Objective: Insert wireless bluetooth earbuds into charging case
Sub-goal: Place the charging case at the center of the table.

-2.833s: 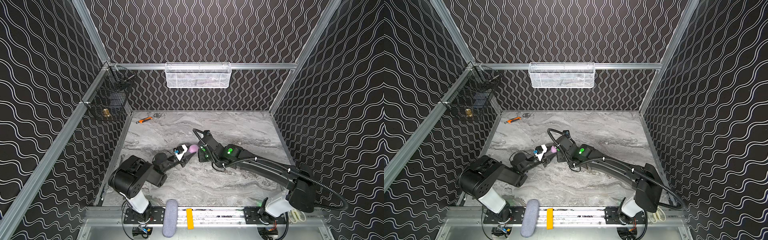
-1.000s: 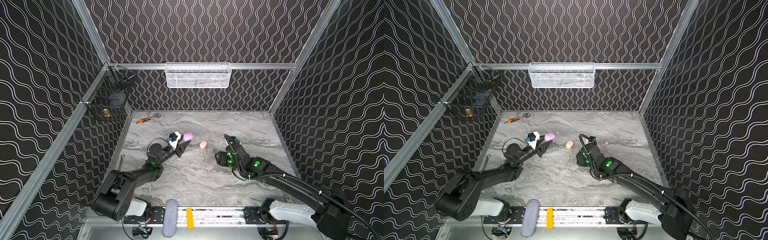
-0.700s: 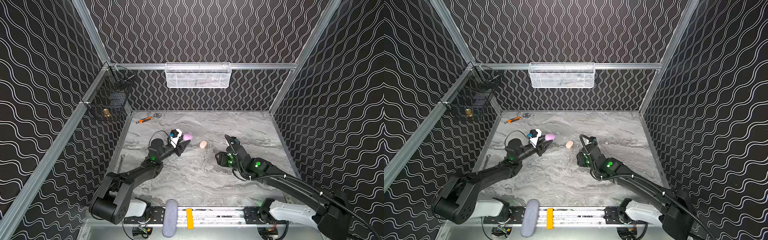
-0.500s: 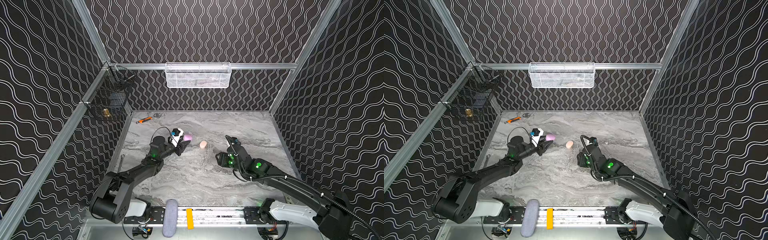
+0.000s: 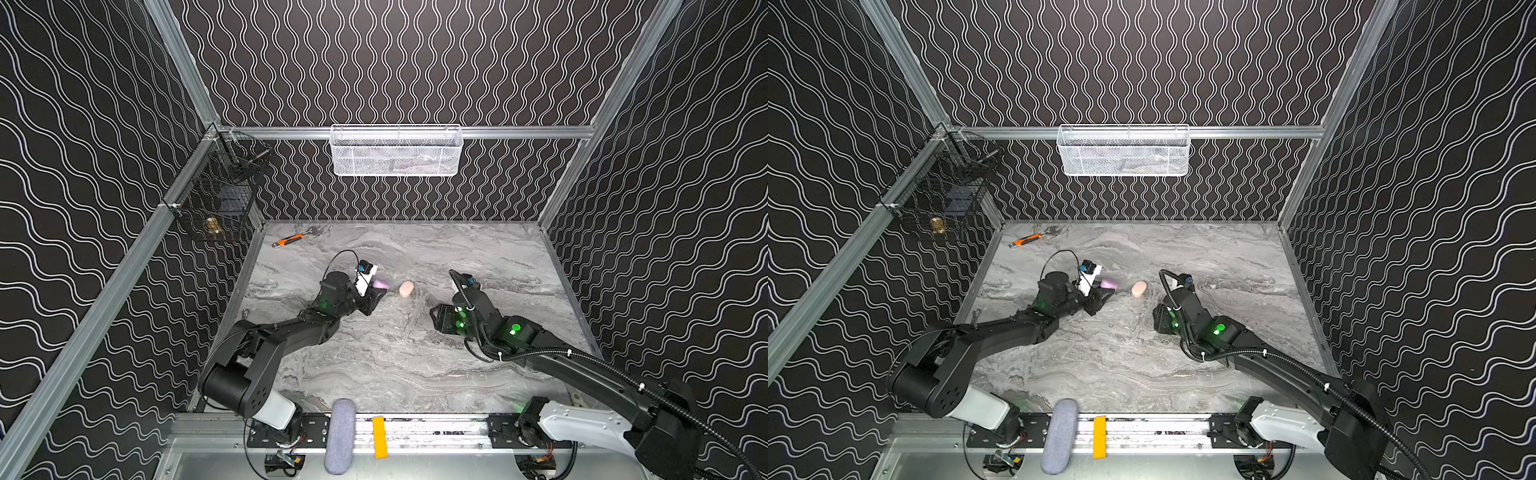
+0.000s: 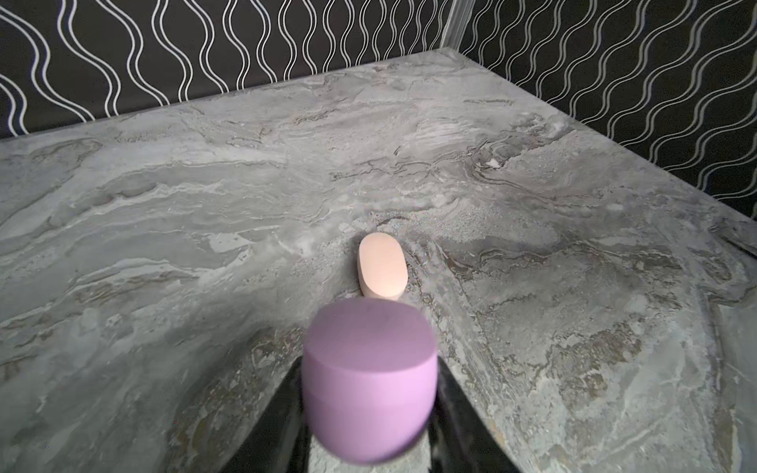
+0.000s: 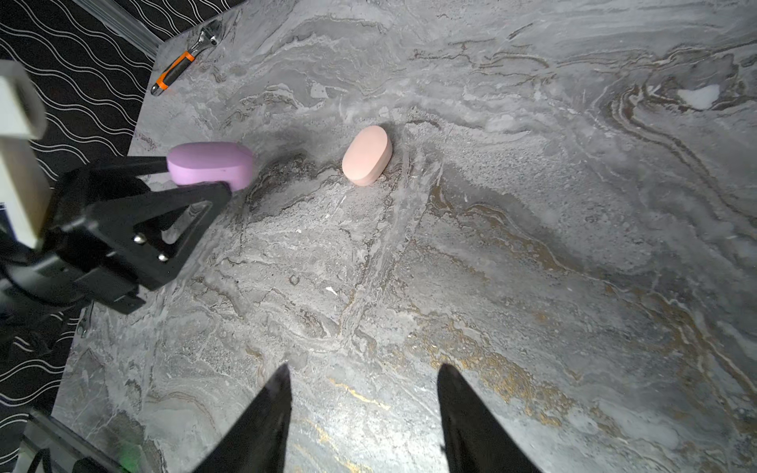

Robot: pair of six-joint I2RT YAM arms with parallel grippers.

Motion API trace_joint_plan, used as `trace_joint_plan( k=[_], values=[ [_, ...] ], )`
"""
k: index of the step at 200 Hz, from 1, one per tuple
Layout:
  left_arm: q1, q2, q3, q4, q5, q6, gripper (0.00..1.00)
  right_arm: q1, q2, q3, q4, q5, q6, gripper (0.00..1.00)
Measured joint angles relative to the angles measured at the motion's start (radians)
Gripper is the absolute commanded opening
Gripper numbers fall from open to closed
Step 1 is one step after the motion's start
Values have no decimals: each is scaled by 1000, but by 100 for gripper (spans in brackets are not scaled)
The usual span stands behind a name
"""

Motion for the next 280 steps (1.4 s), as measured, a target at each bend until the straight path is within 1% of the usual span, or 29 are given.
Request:
trace_joint_plan(
  k=[20, 48, 120, 186, 220, 254, 280],
  values=[
    [-14, 44, 11, -2, -73, -11, 35, 0, -10, 0, -2, 2, 0, 59],
    [-21, 111, 31, -6, -138, -37, 35, -1, -16, 0, -5, 4, 0, 59],
    [-26, 216, 87, -14, -238, -86, 36, -2, -2, -1, -4, 0, 0, 59],
    [-47, 256, 84, -14, -288, -97, 34, -3, -2, -20, -2, -9, 3, 59],
    [-48, 267, 75, 22, -295, -106, 34, -3, -12, -34, 1, -12, 4, 59],
    [-52, 278, 68, 53, -310, -106, 36, -3, -18, -49, 3, -16, 8, 59],
    [-53, 280, 68, 61, -314, -106, 39, -3, -20, -53, 4, -19, 12, 59]
  ],
)
